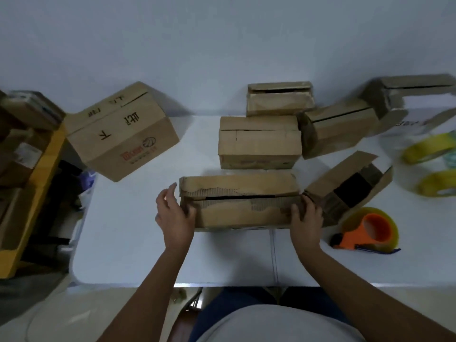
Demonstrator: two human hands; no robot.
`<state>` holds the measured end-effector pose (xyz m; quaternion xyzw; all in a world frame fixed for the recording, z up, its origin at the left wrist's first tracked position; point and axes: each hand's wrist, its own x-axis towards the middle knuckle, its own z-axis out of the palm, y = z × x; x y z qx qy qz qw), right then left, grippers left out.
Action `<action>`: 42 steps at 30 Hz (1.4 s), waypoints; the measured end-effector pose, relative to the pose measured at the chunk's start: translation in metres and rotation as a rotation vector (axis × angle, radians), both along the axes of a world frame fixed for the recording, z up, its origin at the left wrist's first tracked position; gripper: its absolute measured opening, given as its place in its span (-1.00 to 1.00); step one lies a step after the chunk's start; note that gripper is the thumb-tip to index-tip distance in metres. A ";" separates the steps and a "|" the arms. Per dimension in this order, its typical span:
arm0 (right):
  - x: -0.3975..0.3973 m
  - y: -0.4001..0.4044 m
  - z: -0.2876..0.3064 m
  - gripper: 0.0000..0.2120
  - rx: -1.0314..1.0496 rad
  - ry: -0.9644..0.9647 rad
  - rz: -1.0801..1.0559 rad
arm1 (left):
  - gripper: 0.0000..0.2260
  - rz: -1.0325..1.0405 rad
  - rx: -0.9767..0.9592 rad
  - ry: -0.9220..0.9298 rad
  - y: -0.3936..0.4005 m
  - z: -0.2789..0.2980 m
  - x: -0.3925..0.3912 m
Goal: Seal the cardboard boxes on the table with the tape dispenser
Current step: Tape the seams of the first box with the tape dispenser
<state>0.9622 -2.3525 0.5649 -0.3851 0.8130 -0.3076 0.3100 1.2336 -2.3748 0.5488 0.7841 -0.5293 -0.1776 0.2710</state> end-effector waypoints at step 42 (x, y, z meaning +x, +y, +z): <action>-0.212 0.081 -0.006 -0.66 0.097 0.204 0.474 | -0.22 -0.900 0.183 -0.511 -0.021 0.007 -0.133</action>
